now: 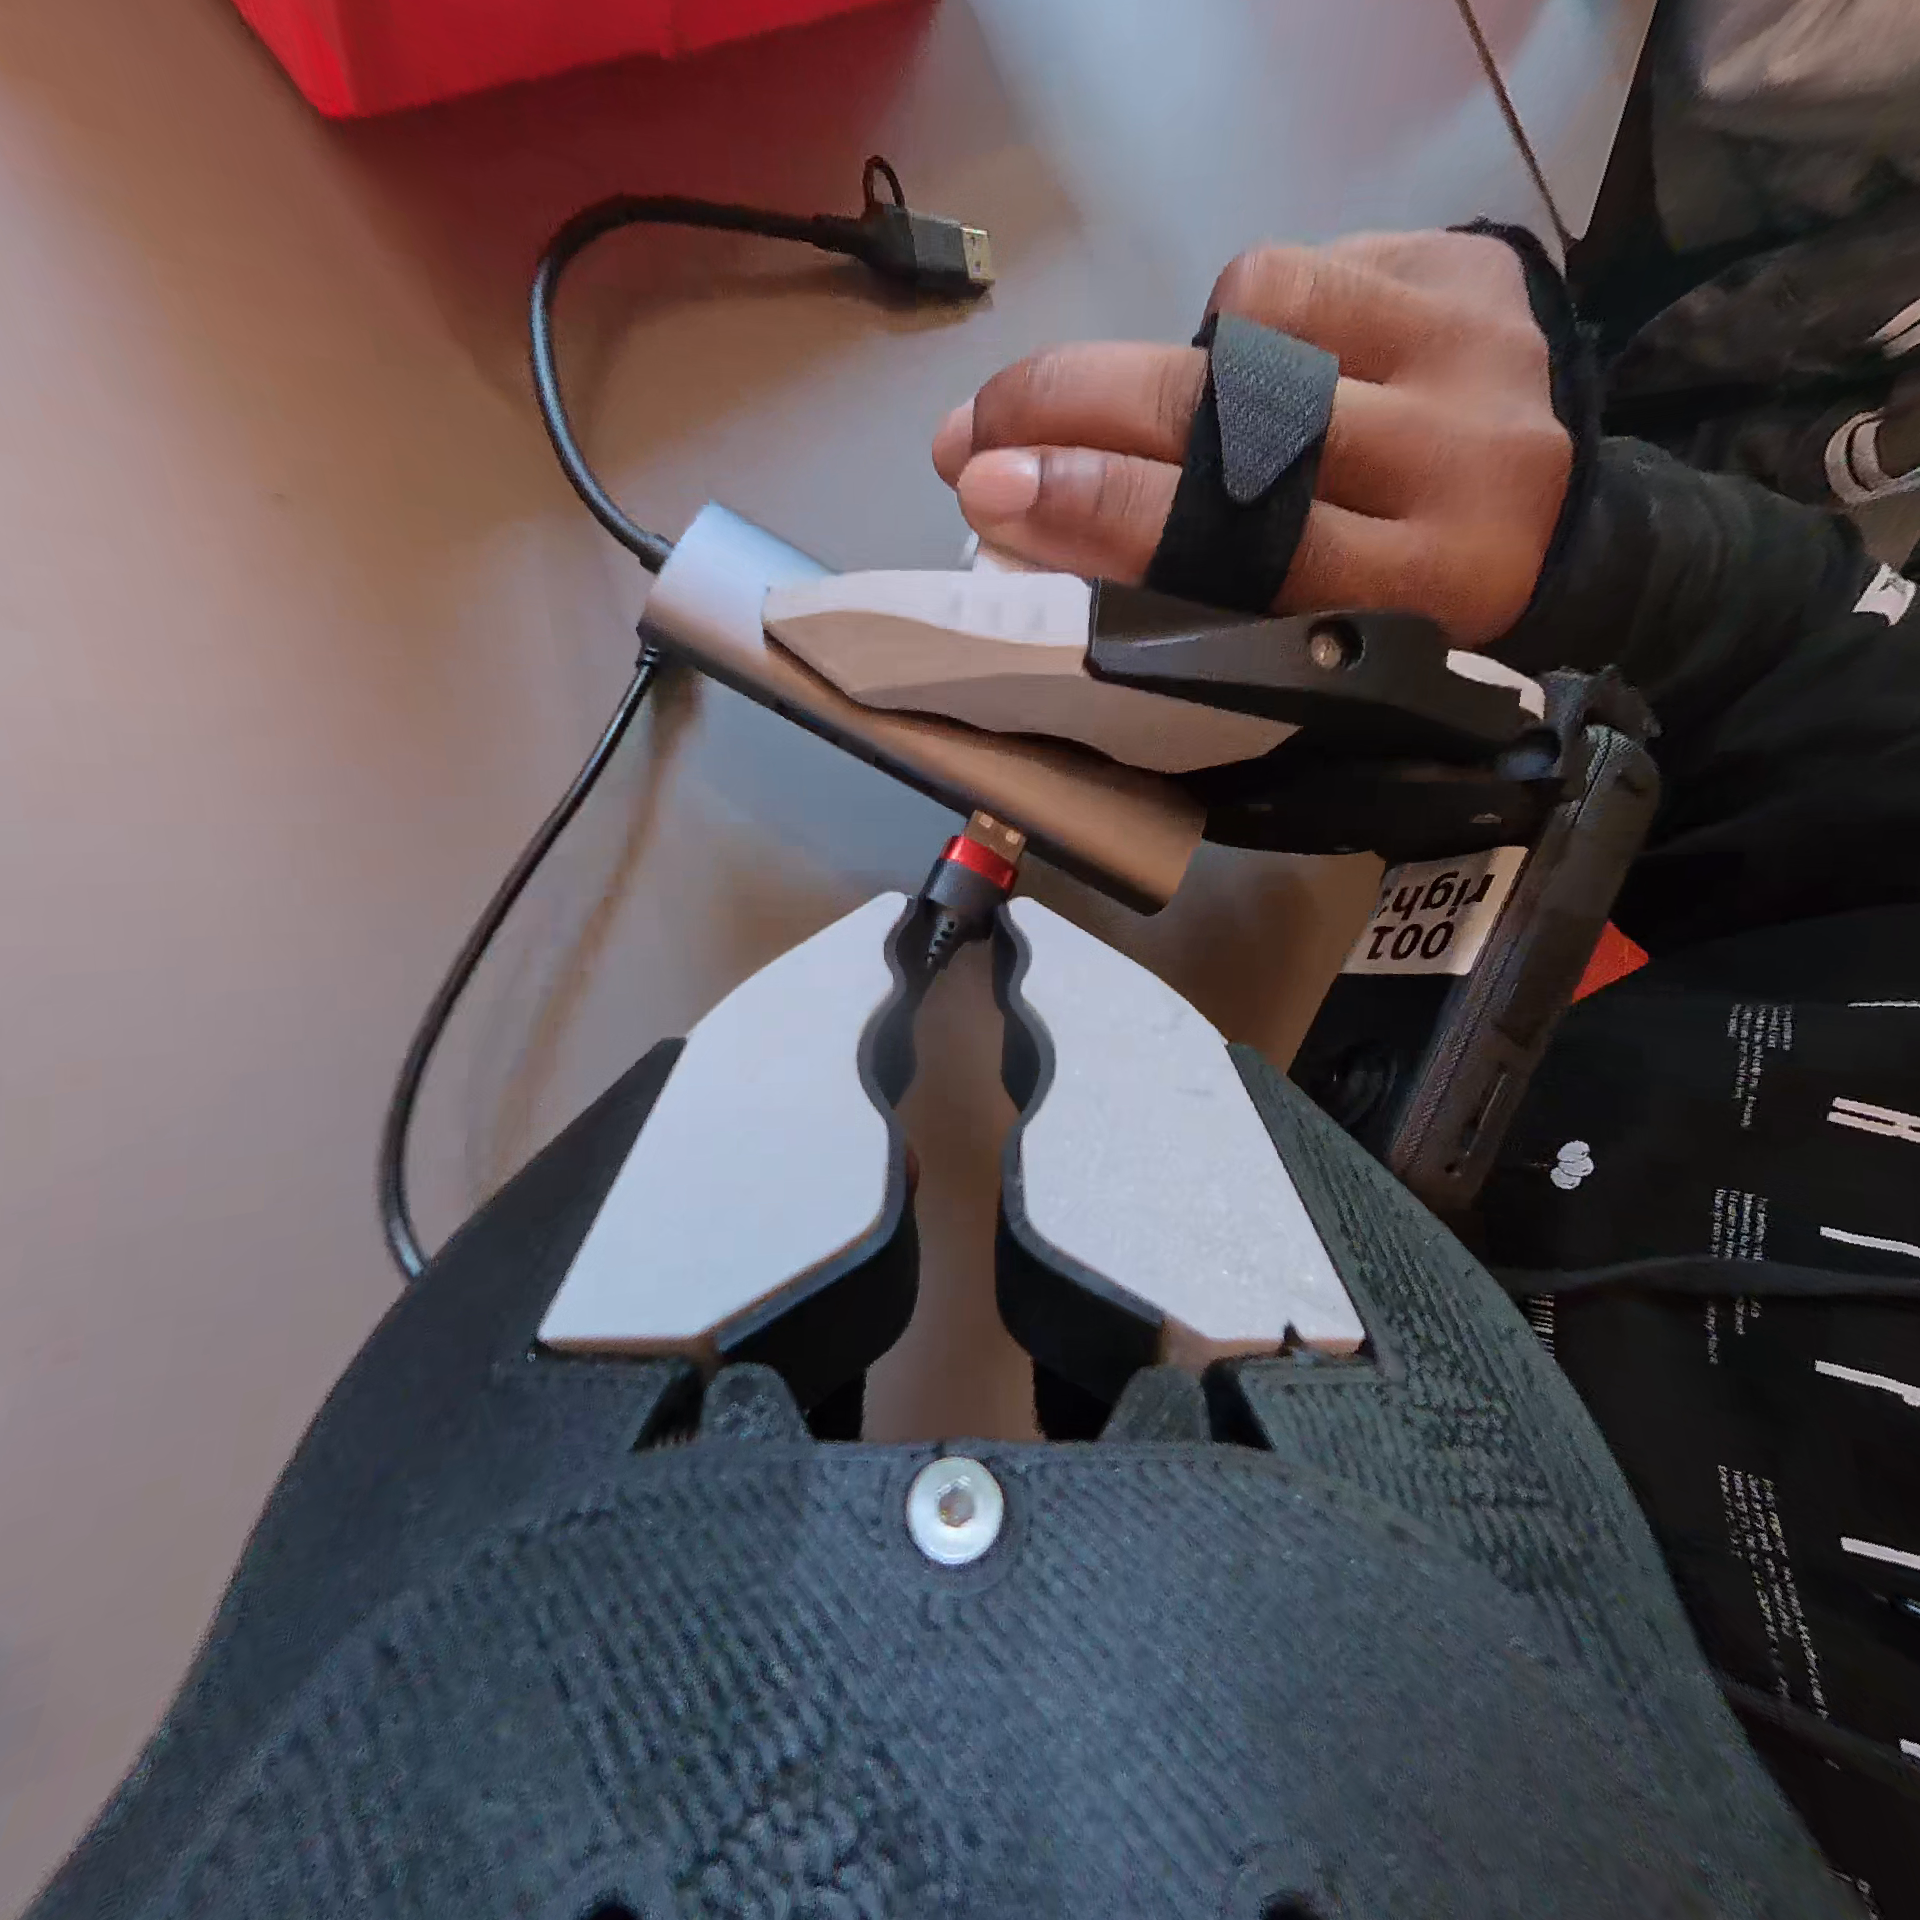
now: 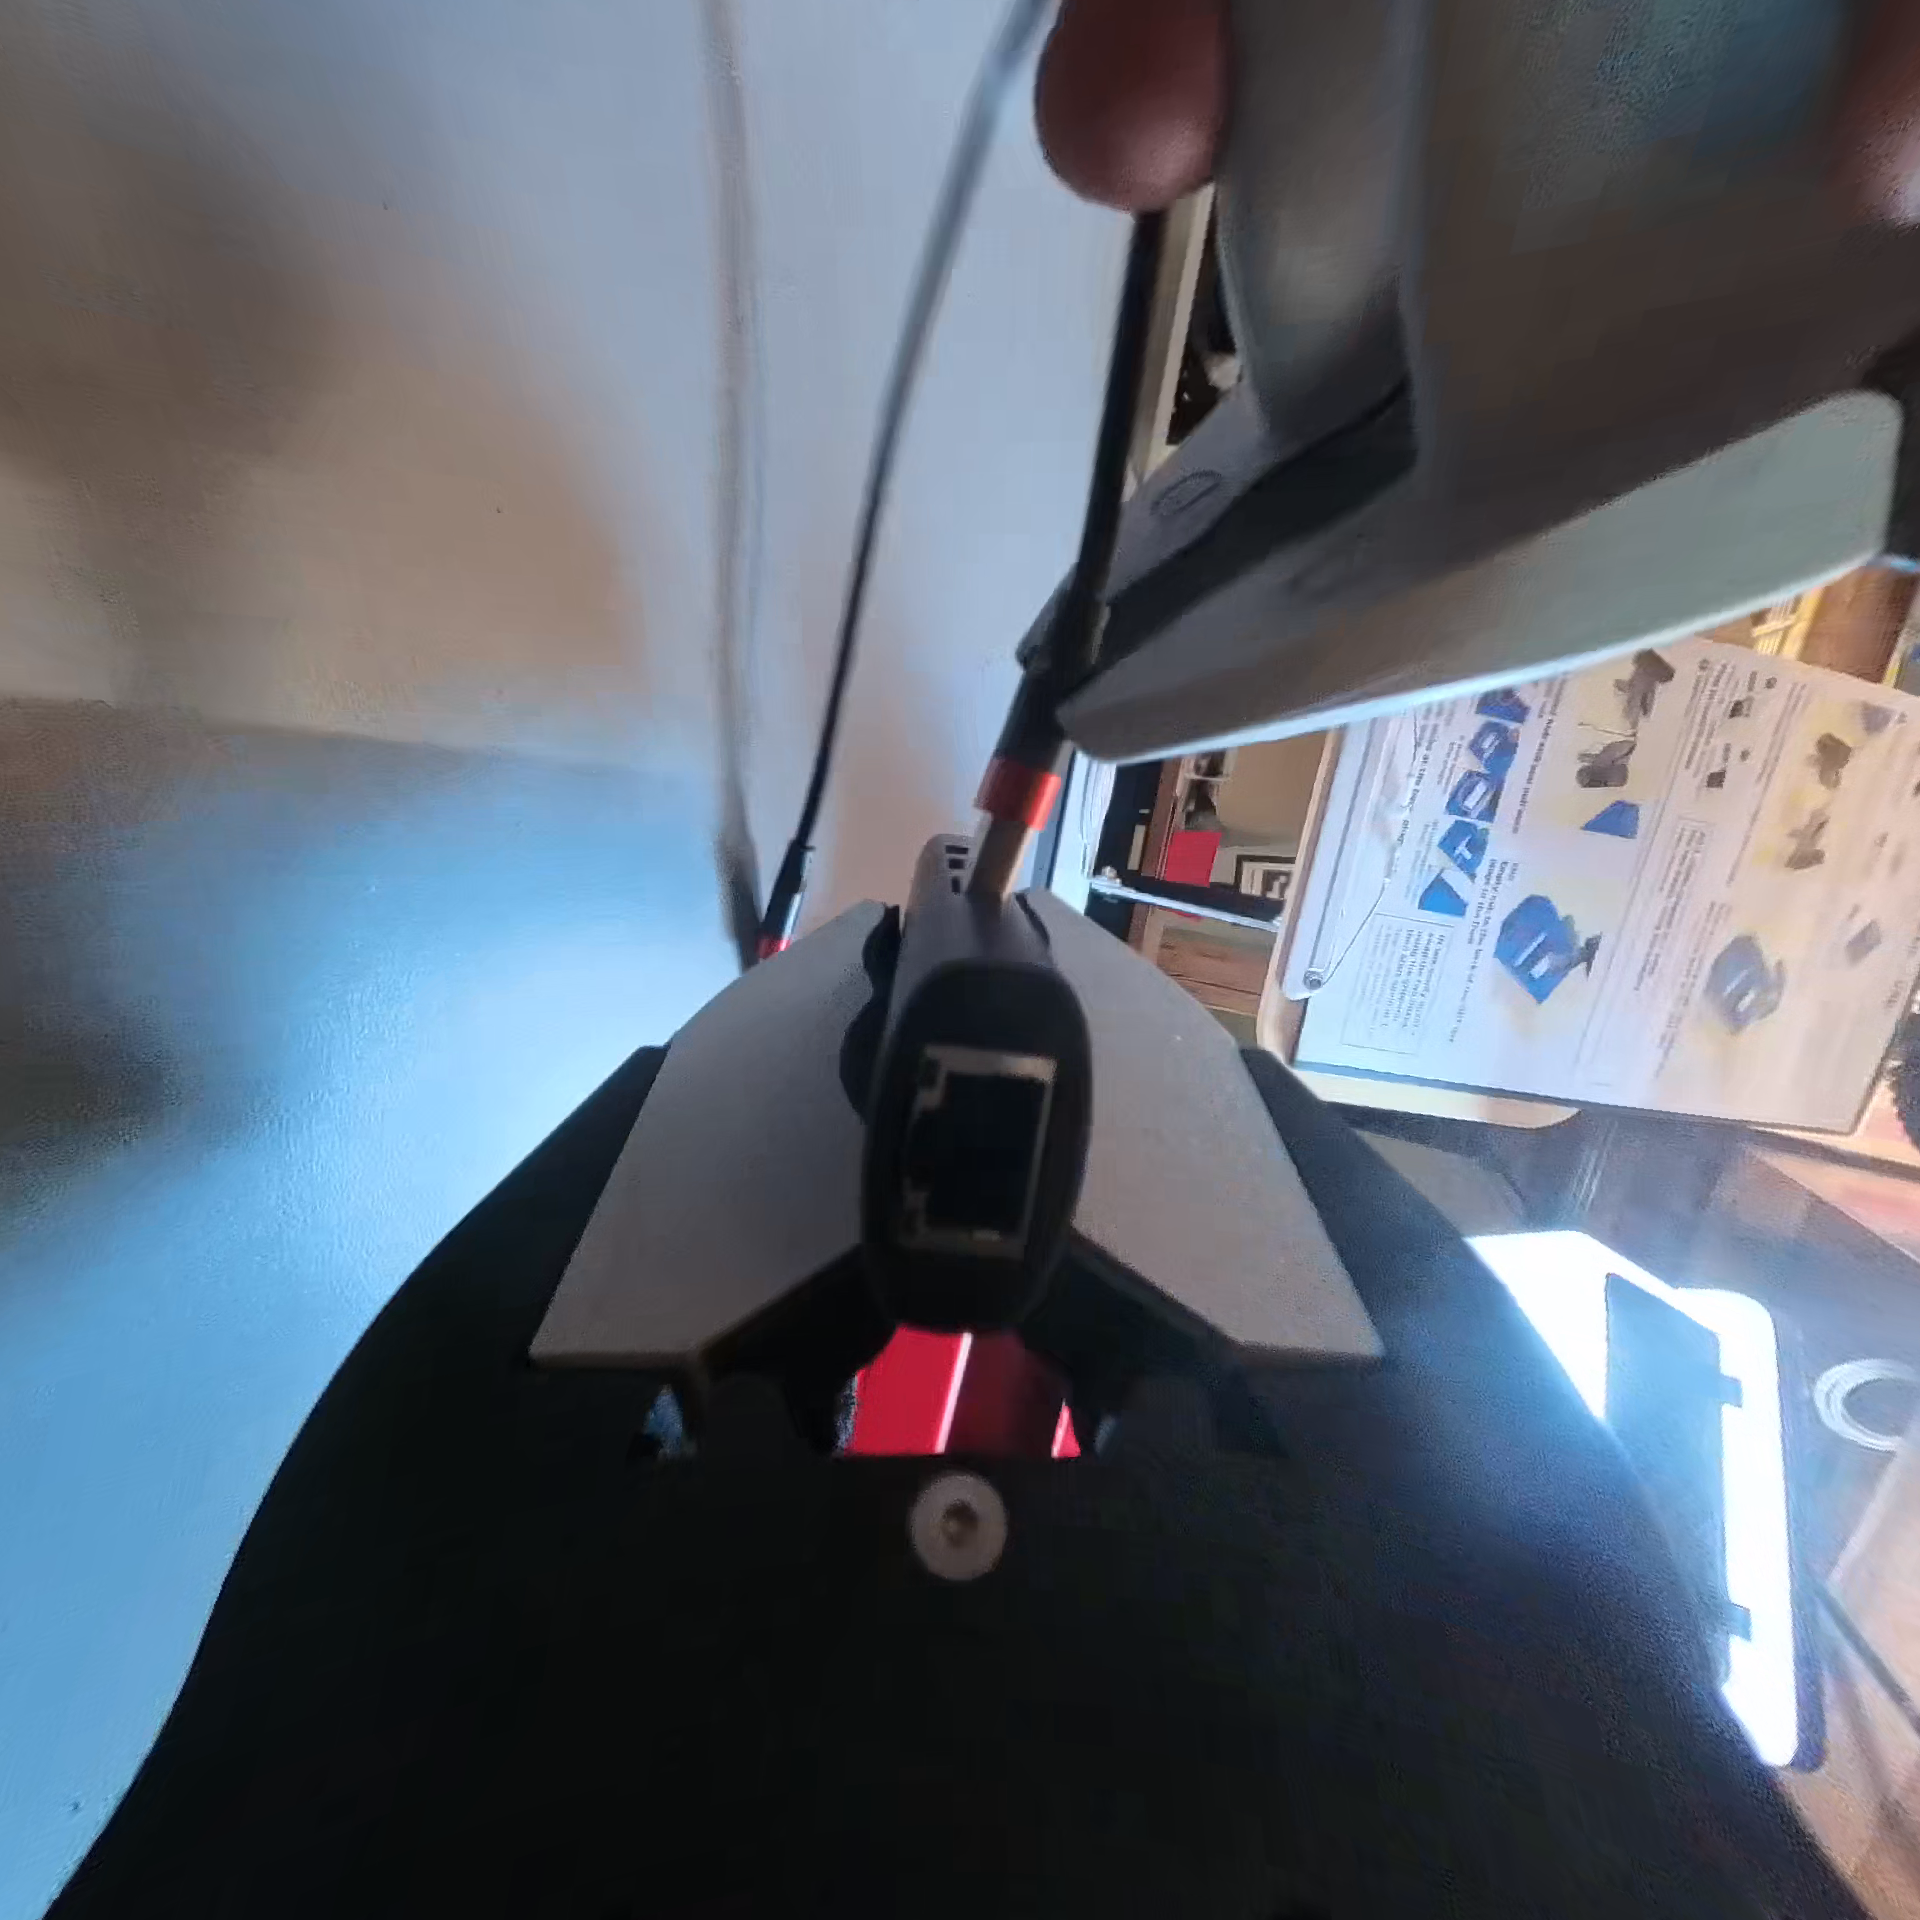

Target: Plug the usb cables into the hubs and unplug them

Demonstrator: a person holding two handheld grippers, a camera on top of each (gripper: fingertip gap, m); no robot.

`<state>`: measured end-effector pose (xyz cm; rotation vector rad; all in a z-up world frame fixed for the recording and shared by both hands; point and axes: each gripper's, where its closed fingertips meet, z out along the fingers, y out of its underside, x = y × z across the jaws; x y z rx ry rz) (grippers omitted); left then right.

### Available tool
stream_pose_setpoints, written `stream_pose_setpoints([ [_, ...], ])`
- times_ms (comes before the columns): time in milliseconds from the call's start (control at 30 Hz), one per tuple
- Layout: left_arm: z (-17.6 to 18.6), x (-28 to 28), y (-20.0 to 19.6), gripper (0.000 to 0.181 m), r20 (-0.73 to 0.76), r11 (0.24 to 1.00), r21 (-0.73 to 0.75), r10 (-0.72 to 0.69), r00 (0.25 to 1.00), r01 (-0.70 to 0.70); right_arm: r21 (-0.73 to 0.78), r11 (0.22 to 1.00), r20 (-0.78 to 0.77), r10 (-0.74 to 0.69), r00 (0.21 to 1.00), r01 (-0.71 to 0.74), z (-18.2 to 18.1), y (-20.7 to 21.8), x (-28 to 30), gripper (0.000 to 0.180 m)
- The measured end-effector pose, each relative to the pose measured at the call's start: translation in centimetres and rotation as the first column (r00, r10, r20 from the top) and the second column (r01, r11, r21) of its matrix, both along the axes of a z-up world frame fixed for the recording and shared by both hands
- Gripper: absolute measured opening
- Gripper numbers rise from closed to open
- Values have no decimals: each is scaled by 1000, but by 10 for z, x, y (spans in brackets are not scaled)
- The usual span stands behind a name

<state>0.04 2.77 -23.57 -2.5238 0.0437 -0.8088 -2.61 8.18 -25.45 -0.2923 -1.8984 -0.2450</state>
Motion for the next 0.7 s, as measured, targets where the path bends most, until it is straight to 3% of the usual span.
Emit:
stream_pose_setpoints([
  [100, -1, 0, 2, 11, 15, 1000, 3, 21, 1000, -21, 9, 1000, -32, 2, 999, -2, 3, 2, -2, 18],
  [267, 1, 2, -4, 12, 88, 999, 8, 48, 995, -49, -98, 995, -89, -23, 996, 14, 9, -1, -3, 18],
  [533, 6, -1, -3, 11, 135, 997, 41, 63, 989, -69, -31, 999, -104, 8, 995, -11, 11, -5, -3, 18],
  [700, 7, -1, -1, 11, 141, 994, 46, 91, 986, -98, -86, 996, -120, -42, 992, 32, 13, 0, -5, 18],
])
